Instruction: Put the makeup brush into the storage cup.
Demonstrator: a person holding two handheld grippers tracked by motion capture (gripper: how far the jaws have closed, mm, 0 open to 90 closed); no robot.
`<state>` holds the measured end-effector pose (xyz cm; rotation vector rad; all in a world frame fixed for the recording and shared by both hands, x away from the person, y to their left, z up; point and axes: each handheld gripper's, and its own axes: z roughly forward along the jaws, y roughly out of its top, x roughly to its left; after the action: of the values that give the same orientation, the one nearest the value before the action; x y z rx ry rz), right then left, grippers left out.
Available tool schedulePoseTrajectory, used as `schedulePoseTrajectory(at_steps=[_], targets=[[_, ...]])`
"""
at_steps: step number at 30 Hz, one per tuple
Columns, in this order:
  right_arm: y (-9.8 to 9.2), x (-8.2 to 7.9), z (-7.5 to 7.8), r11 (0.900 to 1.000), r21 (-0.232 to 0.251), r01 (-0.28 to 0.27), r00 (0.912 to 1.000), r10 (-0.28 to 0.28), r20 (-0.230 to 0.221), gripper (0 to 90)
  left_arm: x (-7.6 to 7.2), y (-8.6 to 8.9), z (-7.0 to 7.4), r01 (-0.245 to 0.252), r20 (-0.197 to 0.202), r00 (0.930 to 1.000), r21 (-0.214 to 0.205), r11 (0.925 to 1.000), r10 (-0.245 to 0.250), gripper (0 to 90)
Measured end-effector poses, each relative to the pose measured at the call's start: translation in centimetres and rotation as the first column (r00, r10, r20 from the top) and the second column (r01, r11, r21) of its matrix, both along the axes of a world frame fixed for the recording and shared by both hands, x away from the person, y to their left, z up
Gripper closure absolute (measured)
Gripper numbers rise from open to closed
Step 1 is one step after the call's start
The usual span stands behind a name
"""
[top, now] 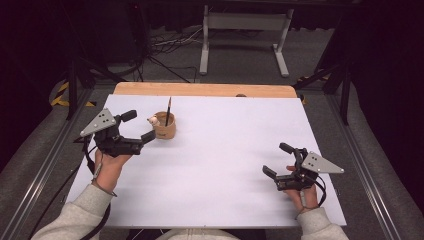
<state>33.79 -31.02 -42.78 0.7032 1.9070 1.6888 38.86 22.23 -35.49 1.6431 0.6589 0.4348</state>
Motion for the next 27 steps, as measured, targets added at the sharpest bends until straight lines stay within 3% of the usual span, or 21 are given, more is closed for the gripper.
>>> schedulePoseTrajectory(at_steps=[11,27], targets=[[0.2,0.1,0.0,0.9998,-0.013,-0.014,0.9999,0.014,-0.01,0.0,-1.9,1.3,-2.1,0.068,0.044,0.9968,-0.019,0.9975,-0.067,1.8],[0.3,0.1,-0.2,0.9992,-0.023,-0.032,0.9994,0.031,-0.011,0.0,-2.7,2.0,-5.2,0.089,0.059,0.9947,-0.073,0.9934,-0.085,0.7]])
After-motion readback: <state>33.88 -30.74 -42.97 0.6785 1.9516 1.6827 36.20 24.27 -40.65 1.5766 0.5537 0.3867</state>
